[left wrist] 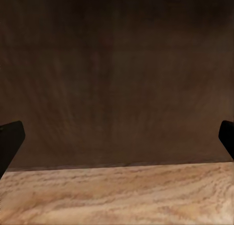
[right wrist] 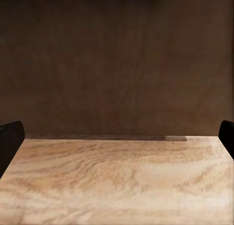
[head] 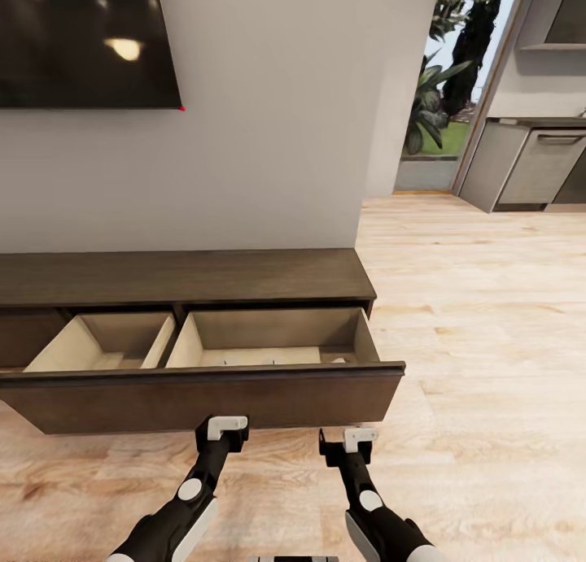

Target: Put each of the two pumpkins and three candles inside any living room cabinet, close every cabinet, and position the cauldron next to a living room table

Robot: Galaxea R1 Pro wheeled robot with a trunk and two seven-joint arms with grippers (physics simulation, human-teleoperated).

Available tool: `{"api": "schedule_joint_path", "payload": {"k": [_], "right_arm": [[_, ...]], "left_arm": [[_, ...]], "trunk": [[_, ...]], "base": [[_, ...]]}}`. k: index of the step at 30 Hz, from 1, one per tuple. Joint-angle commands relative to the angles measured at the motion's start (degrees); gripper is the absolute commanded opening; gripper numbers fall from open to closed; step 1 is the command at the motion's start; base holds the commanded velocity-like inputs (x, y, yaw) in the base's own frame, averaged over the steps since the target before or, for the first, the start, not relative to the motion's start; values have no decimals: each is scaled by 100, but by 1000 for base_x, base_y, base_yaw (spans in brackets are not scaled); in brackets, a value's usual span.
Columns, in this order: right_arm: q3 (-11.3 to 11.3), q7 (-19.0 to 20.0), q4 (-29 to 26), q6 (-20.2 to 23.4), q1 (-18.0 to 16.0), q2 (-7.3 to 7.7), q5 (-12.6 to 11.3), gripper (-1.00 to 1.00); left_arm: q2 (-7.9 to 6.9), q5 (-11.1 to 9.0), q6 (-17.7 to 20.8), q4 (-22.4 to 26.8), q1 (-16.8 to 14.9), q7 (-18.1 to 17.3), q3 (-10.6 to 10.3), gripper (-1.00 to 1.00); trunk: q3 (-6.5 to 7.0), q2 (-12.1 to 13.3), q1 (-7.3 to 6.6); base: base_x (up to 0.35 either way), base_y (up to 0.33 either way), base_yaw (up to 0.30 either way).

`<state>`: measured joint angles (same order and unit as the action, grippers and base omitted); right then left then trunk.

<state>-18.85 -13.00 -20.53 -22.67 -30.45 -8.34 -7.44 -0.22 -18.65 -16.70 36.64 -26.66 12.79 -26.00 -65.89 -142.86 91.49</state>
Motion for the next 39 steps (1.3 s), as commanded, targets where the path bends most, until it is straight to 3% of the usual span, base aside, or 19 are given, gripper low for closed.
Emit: {"api": "schedule_joint_path", "payload": {"k": [1,8,15,21,39], "right_arm": [[-49,-30,2,-26,-5,6,-75,100],[-49,-12,-46,-38,-6,21,-150,100],[12,-10,-50,-198,-19,20,-395,100],[47,-10,1,-210,-172,19,-491,100],[45,-4,123,-161,-359,18,-461,100]], "left_arm": [[-5,-35,-26,-4,-6,48,-42,100],[-2,-13,-26,-18,1,114,-74,100],[-4,-12,-26,2,3,126,-76,100],[-5,-15,-26,10,3,114,-73,100],[-5,-16,-26,56,3,63,-74,100]], "trunk": [[-4,-2,-1],[-4,-2,-1],[-4,-2,-1],[-4,-2,-1],[-4,-2,-1]], "base": [[0,0,0],[0,0,0],[0,0,0],[0,0,0],[11,0,0]]}}
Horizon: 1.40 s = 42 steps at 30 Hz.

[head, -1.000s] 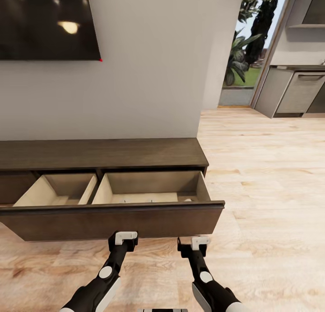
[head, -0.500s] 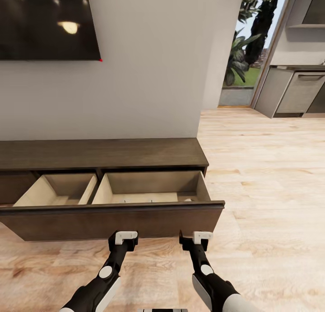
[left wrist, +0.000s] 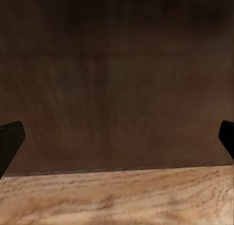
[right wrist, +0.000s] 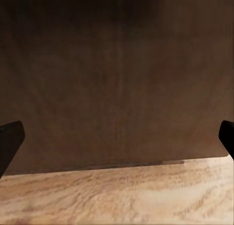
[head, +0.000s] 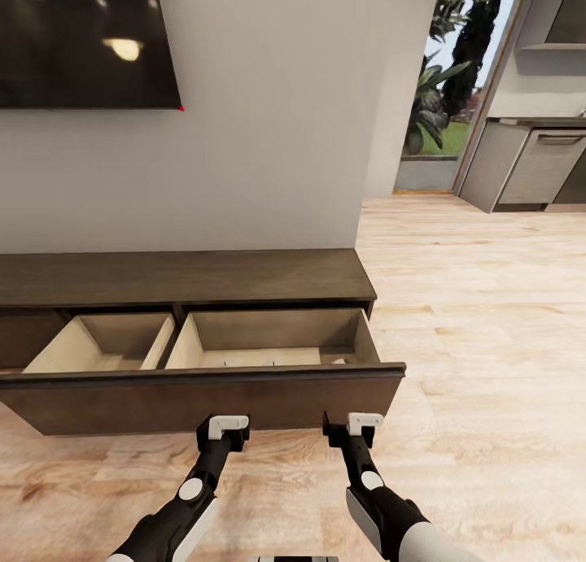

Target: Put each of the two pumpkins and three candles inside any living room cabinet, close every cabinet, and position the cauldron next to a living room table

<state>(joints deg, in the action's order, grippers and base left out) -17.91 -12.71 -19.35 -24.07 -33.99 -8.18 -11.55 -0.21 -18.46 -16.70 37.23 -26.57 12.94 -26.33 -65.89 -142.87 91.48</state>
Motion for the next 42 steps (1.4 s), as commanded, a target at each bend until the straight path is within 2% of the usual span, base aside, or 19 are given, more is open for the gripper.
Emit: {"api": "schedule_joint_path", "payload": {"k": [1,14,42], "right_arm": [[-51,-32,26,-21,-12,0,-42,100],[-63,-30,79,-19,-29,0,-15,100],[-68,-30,78,-19,-29,1,-14,100]], "left_arm": [[-5,-35,-26,0,-6,47,-40,100],[-5,-35,-26,-4,-6,72,-39,100],[-5,-35,-23,-25,-6,86,-37,100]], "trunk": [[-4,-2,0],[-4,-2,0],[-4,-2,0]], "base": [[139,0,0],[133,0,0],[57,0,0]]}}
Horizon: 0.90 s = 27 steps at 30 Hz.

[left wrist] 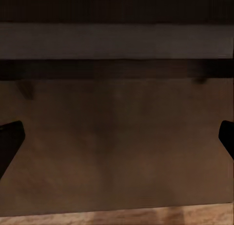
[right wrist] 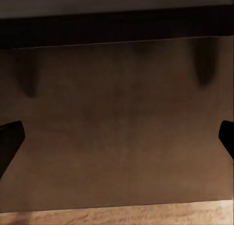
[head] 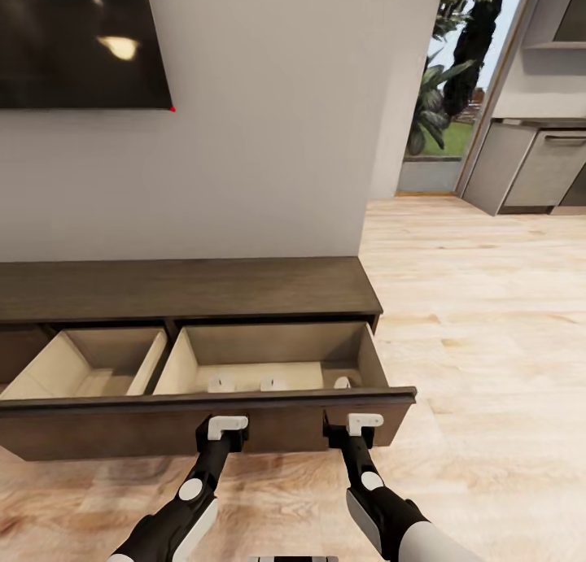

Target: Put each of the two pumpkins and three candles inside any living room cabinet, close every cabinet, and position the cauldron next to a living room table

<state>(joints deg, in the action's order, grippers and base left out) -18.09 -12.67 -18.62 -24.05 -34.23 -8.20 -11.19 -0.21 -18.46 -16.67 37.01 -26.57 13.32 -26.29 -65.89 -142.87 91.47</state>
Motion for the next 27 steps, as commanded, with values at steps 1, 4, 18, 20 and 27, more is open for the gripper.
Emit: {"api": "schedule_joint_path", "payload": {"k": [1,4,18,20,27], "right_arm": [[-51,-33,6,-21,-5,3,-50,100],[-53,-33,5,-21,-5,3,-50,100],[-54,-33,-1,-21,-5,3,-50,100],[-54,-33,0,-21,-5,3,-50,100],[-54,-33,-1,-21,-5,3,-50,100]], "left_arm": [[-5,-35,-24,-8,-6,48,-40,100],[-5,-35,-21,-10,-6,48,-41,100],[-5,-35,-20,-10,-6,48,-40,100],[-5,-35,-20,-13,-6,48,-38,100],[-5,-35,-20,-17,-6,39,-35,100]], "trunk": [[-4,-2,1],[-4,-2,1],[-4,-2,1],[-4,-2,1],[-4,-2,1]], "base": [[177,0,0],[131,0,0],[162,0,0],[258,0,0],[267,0,0]]}}
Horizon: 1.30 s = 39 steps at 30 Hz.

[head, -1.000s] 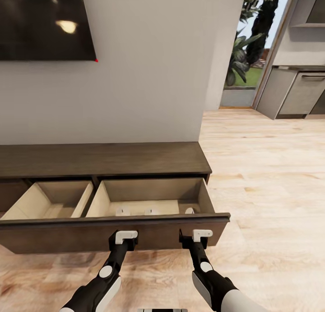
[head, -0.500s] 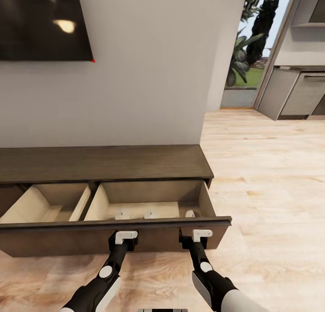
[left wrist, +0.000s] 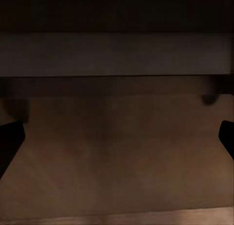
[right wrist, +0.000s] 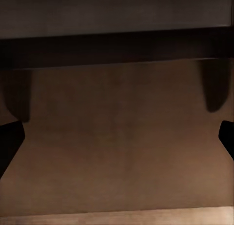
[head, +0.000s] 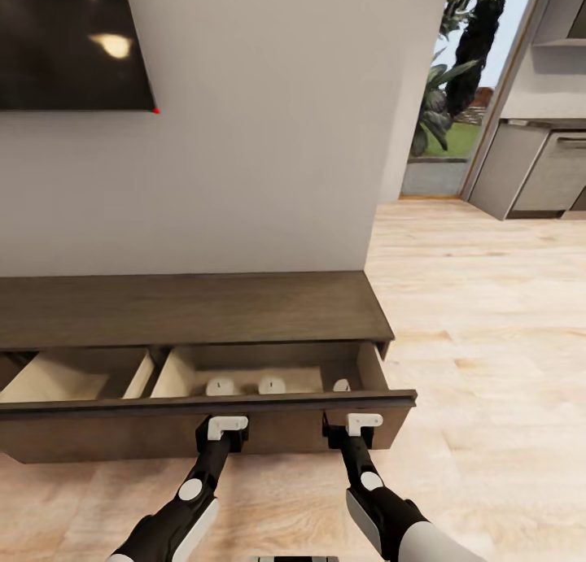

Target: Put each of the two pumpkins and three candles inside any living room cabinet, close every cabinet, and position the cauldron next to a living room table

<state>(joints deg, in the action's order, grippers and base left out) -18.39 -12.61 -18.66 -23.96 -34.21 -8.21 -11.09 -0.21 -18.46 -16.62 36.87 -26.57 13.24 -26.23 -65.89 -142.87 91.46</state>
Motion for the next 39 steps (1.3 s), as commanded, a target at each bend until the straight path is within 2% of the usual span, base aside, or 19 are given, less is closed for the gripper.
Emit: {"api": "schedule_joint_path", "payload": {"k": [1,26,39], "right_arm": [[-24,-40,4,-30,-7,3,-60,100],[-24,-40,2,-30,-7,3,-56,100],[-24,-40,2,-30,-7,4,-55,100]], "left_arm": [[-5,-35,-26,-3,-6,44,-41,100],[-5,-35,-29,-2,-6,28,-40,100],[-5,-35,-31,-1,-6,36,-40,100]], "trunk": [[-4,-2,2],[-4,-2,2],[-4,-2,2]], "base": [[270,0,0],[218,0,0],[39,0,0]]}}
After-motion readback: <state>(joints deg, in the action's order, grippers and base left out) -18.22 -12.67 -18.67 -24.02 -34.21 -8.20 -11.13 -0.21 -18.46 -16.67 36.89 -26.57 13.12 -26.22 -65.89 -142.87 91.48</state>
